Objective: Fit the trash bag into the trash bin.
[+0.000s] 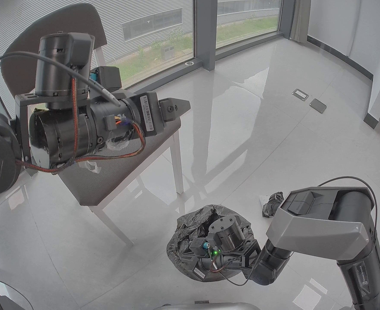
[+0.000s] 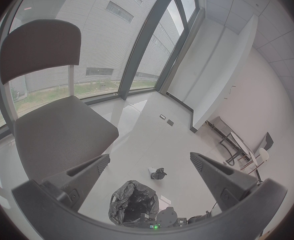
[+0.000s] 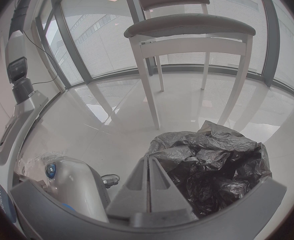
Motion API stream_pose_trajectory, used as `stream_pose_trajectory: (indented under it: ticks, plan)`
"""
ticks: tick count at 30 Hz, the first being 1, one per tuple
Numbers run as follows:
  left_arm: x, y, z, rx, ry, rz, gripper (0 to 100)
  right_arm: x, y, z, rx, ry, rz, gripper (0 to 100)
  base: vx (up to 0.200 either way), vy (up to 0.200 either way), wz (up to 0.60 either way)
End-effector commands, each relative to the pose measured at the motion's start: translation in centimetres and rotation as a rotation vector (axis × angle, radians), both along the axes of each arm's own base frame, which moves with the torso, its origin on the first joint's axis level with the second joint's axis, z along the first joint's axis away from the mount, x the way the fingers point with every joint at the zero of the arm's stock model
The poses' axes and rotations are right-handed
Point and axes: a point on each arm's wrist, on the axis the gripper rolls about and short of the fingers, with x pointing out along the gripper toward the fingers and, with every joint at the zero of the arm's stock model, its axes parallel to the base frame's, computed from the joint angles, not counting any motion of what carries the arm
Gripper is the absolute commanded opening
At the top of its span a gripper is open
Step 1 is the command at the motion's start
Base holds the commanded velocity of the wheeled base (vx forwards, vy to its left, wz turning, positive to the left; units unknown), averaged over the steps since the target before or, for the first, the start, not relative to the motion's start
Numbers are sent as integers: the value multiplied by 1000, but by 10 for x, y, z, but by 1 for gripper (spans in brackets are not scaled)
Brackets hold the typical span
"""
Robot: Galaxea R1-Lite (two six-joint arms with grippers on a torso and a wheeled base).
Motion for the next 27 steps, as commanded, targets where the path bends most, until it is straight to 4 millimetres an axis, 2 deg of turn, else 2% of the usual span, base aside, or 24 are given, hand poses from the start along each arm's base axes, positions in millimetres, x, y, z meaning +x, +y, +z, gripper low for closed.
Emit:
stream_pose_trajectory:
  ticks: [1,6,11,19,20,21,27]
  plan:
    - [1,0,-1,1,2,2,100,0,0,-1,0,1,0,100,0,0,0]
    - [2,-1,-3,6,8,2,100,6,0,10,45,5,-45,100,0,0,0]
    - [3,-2,-4,6,13,1,100,17,-21,23,51,-6,-102,100,0,0,0]
    - [7,-6,-8,13,21,1,100,66,-99,43,68,-44,-339,100,0,0,0]
    - [7,-6,-9,14,22,1,100,69,-103,44,69,-47,-352,100,0,0,0]
    - [6,-5,-8,13,21,1,100,76,-116,47,75,-57,-390,100,0,0,0]
    - [5,-4,-7,12,18,7,100,107,-164,58,105,-105,-537,100,0,0,0]
